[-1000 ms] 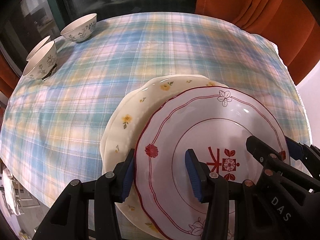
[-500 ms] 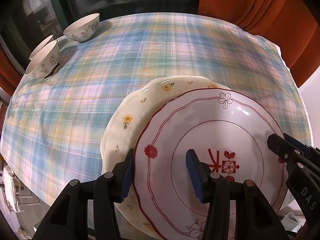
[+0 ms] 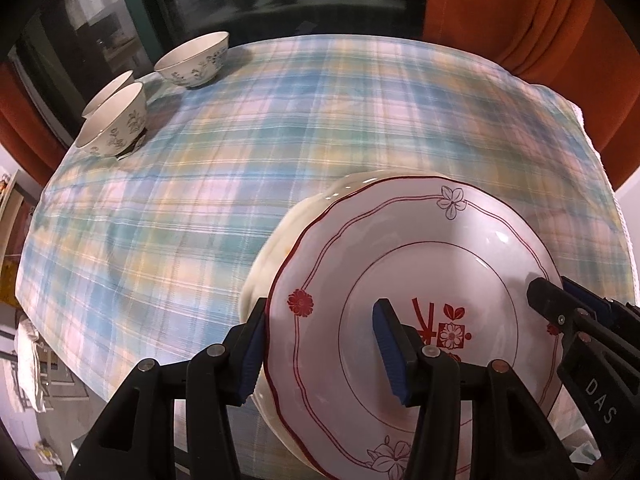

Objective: Organize plates and bowls
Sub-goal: 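Lower the red-rimmed plate onto the yellow-flower stack and open both tools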

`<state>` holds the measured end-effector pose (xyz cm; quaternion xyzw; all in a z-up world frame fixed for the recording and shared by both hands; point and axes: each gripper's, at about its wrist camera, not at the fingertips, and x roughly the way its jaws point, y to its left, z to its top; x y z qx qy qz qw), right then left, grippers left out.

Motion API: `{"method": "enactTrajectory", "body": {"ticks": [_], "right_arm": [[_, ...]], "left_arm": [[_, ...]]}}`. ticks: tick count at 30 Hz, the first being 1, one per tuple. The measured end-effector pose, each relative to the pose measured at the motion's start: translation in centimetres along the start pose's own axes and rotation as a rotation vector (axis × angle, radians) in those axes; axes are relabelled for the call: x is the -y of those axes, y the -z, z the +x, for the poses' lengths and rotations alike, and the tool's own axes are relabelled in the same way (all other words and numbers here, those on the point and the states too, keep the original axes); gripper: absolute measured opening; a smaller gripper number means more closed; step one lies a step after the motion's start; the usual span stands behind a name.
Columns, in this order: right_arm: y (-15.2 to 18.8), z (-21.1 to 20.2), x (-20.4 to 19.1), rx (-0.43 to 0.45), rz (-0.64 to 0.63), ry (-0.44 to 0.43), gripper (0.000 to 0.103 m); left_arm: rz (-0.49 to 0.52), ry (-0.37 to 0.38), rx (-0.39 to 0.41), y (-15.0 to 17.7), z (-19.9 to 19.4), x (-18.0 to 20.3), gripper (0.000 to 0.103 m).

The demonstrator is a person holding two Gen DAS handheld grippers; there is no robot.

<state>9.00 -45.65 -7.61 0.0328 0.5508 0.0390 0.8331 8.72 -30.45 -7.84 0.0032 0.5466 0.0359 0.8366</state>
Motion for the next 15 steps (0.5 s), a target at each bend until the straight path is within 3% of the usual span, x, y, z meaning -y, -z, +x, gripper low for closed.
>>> {"method": "enactTrajectory", "body": {"ticks": [15], "right_arm": [[-0.6,1.3,-1.7,-0.005,-0.075,0.016,0.026]], "left_arm": [[0.008,-0.116,0.023,-0.2,0.9,0.2,0.055]]}}
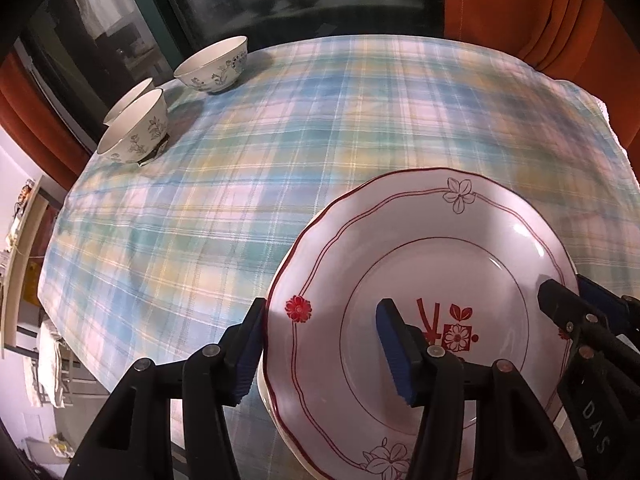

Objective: Organize plates and bowls
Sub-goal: 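Lower the red-rimmed plate onto the yellow-flower stack and open both tools, then move both tools toward the clear glass plate beside the bowls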

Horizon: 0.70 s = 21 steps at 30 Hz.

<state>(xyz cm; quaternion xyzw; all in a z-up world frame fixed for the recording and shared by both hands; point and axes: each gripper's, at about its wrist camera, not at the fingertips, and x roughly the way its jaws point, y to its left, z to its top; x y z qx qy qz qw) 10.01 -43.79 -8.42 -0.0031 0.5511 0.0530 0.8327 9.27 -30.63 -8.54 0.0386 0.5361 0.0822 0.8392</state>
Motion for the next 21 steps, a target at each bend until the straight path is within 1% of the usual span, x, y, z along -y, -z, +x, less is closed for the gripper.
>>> {"method": "enactTrajectory", "body": {"ticks": [2,4,5,9,10,11,12,14,16,18,20,21], "right_arm": [[0.1,0.0,-0.1,0.003,-0.005,0.003,0.026],[0.2,0.0,-0.2,0.007,-0.017,0.012,0.028],[0.3,0.0,-0.4,0.009,-0.025,0.023,0.028],[0.4,0.0,-0.4,0.008,-0.027,0.037,0.034],[0.4,0.0,-0.3,0.007,-0.022,0.035,0.036],[0.5,0.0,-0.2,0.007,-0.015,0.038,0.043],[0.5,0.0,0.0,0.003,-0.003,0.047,0.047],[0.5,0.1,0.4,-0.004,0.021,0.052,0.06],[0.5,0.0,0.6,-0.005,0.043,0.054,0.064],[0.5,-0.3,0.6,0.005,0.056,0.063,0.066],[0.4,-0.6,0.4,0.017,0.068,0.067,0.073],[0.3,-0.8,0.1,0.023,0.076,0.068,0.074]], "left_arm": [[0.001,-0.002,0.004,0.1,0.0,0.1,0.057],[0.008,0.008,0.003,0.1,0.0,0.1,0.064],[0.019,0.022,-0.001,0.2,0.0,0.2,0.07],[0.032,0.036,-0.007,0.3,0.0,0.2,0.075],[0.028,0.044,-0.015,0.3,0.1,0.1,0.075],[0.025,0.05,-0.018,0.4,0.1,-0.1,0.075],[0.02,0.059,-0.025,0.4,0.2,-0.3,0.075],[0.009,0.086,-0.037,0.4,0.3,-0.8,0.078],[0.01,0.098,-0.03,0.5,0.1,-1.1,0.081],[0.017,0.119,-0.022,0.5,0.1,-1.5,0.084],[0.029,0.153,-0.023,0.4,0.0,-1.9,0.085],[0.038,0.167,-0.02,0.3,-0.1,-2.1,0.087]]}}
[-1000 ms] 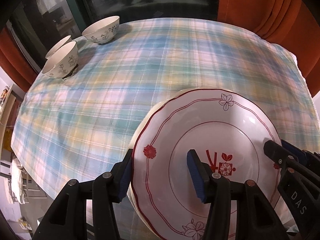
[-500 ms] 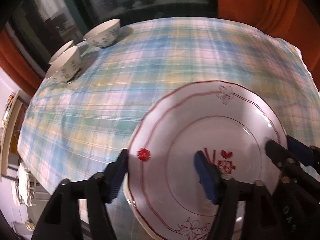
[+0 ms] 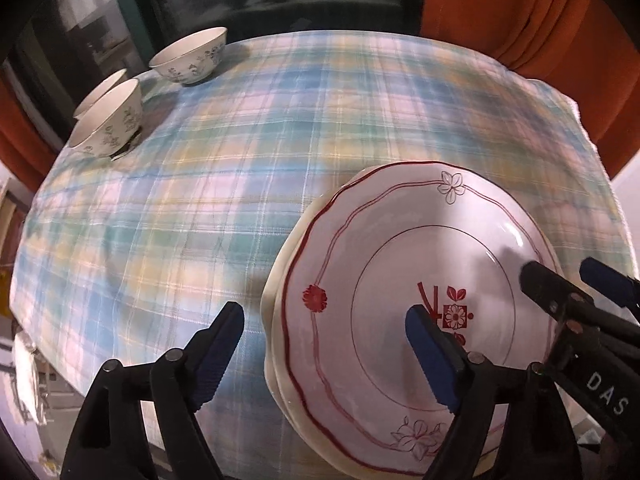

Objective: Organize plates and bowls
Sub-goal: 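Move both tools toward the clear glass plate beside the bowls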

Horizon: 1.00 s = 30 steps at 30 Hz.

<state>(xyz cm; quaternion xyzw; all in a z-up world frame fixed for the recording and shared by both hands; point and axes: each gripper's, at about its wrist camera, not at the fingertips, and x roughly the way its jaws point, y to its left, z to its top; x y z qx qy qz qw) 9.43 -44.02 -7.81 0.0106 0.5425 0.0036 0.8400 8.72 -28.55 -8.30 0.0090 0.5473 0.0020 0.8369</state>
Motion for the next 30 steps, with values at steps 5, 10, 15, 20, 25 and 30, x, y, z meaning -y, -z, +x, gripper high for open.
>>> {"method": "enactTrajectory", "body": {"ticks": [5,10,15,20,25,30], "right_arm": [[-0.1,-0.8,-2.0,0.011,0.029,0.007,0.075],[-0.3,-1.9,-4.5,0.043,0.068,0.028,0.076],[-1.0,-3.0,-8.8,0.066,0.097,0.045,0.076],[-2.2,-3.4,-13.7,0.075,0.117,0.061,0.076],[-3.3,-2.9,-18.7,0.076,0.131,0.032,0.076],[-4.2,-1.5,-23.3,0.07,0.152,0.011,0.076]], "left_arm": [[0.043,0.058,0.027,-0.5,-1.2,-1.7,0.089],[0.098,0.091,0.059,-1.3,-2.0,-4.2,0.089],[0.122,0.102,0.07,-2.6,-2.4,-8.4,0.089],[0.126,0.087,0.083,-3.9,-2.6,-13.4,0.089],[0.118,0.061,0.088,-4.9,-1.8,-18.5,0.088],[0.121,0.055,0.085,-6.1,-0.8,-23.0,0.083]]}}
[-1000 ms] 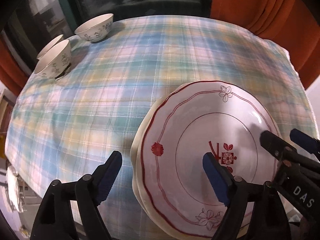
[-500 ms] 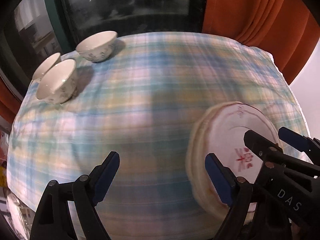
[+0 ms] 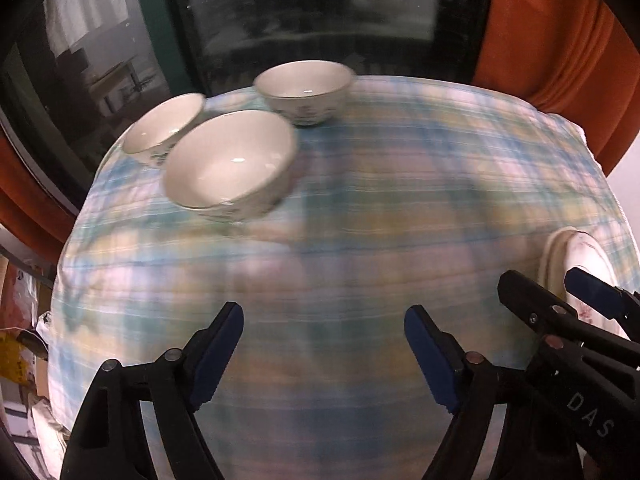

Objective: Organize plates and bowls
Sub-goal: 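Move both tools toward the clear glass plate beside the bowls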

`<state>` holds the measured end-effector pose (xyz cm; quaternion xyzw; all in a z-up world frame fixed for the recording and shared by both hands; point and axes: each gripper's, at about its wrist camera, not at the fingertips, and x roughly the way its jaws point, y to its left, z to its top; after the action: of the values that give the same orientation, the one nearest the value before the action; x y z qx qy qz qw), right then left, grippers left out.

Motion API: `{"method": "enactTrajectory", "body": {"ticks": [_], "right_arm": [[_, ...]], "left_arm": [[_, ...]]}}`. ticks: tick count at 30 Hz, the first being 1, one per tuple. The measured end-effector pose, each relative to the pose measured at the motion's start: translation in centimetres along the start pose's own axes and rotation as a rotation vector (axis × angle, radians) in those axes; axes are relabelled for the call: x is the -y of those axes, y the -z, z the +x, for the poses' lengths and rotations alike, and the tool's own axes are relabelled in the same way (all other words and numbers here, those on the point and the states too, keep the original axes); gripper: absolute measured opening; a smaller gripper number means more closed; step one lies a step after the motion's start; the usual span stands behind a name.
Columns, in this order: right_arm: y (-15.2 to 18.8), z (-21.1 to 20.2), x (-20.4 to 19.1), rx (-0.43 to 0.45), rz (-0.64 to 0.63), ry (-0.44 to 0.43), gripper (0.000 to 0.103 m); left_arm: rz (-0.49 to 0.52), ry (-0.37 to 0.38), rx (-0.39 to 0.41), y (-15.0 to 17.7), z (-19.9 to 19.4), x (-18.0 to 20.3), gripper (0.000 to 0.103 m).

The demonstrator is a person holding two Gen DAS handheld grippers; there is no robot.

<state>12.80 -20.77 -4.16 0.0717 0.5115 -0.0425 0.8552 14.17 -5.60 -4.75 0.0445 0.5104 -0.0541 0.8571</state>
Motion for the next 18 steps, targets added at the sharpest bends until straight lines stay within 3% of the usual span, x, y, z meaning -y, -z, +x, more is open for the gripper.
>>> {"method": "enactTrajectory", "body": {"ticks": [8,18], "right_arm": [[-2.5,0.6,-7.1,0.034,0.011,0.001,0.076],[-8.1,2.9,-12.3,0.111,-0.027,-0.038,0.071]], "left_arm": [[-0.042,-0.009,0.035,-3.2,0.5,-6.4,0.076],[-0.104,-0.061,0.11,-8.3,2.7,-10.7,0.068]]}}
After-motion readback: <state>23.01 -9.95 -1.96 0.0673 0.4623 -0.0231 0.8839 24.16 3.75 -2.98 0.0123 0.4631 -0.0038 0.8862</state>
